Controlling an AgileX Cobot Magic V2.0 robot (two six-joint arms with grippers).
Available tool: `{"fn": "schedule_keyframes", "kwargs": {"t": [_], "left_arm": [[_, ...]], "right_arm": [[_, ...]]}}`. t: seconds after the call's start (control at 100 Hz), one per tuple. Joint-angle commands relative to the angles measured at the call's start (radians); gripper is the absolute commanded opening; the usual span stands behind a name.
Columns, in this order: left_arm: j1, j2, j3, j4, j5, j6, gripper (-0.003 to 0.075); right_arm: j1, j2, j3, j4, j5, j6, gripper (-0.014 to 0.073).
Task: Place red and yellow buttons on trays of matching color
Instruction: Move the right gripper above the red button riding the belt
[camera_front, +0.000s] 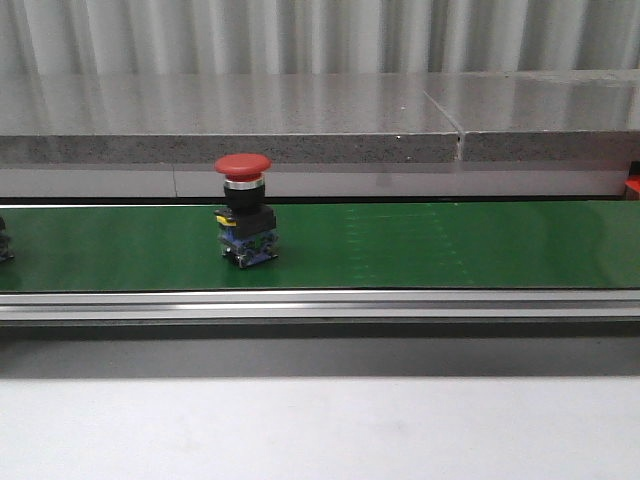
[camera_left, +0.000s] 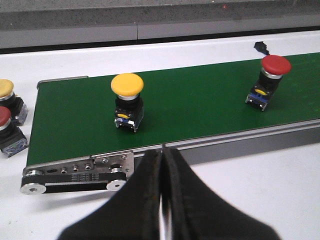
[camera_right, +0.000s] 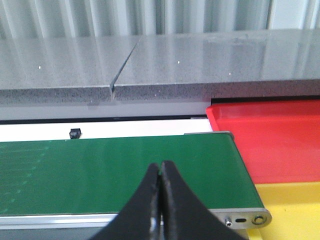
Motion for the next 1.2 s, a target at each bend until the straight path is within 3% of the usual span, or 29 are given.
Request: {"fn": "schedule_keyframes", "kwargs": {"t": [0.0,0.27,0.55,0.89,1.0,1.19], "left_arm": [[-0.009,0.008,-0.024,-0.015,-0.063,-0.012,-0.0021],[-0.009,0.008,-0.024,-0.015,-0.063,-0.012,-0.0021],[-0.009,0.008,-0.024,-0.015,-0.063,-0.012,-0.0021],[-0.009,0.008,-0.024,-0.015,-0.063,-0.012,-0.0021],[-0.009,0.008,-0.024,-0.015,-0.063,-0.012,-0.0021],[-0.009,0.008,-0.024,-0.015,-0.063,-0.012,-0.0021]], "right_arm": [[0.003,0.078,-0.104,-0.012,0.006,0.000,-0.0105],[0.027,0.293,-0.315,-0.011,0.238,-0.027,-0.0105],[0.149,0.513,-0.525,0.020,0.362,-0.028,-0.0105],[0.290,0.764,-0.719,0.052,0.408,-0.054,-0.0087],[0.345,0.853,-0.792,0.053,0.440,-0.054,0.0052],[0.427,1.013,-0.922,0.057,0.511,-0.054,0.0487]]}}
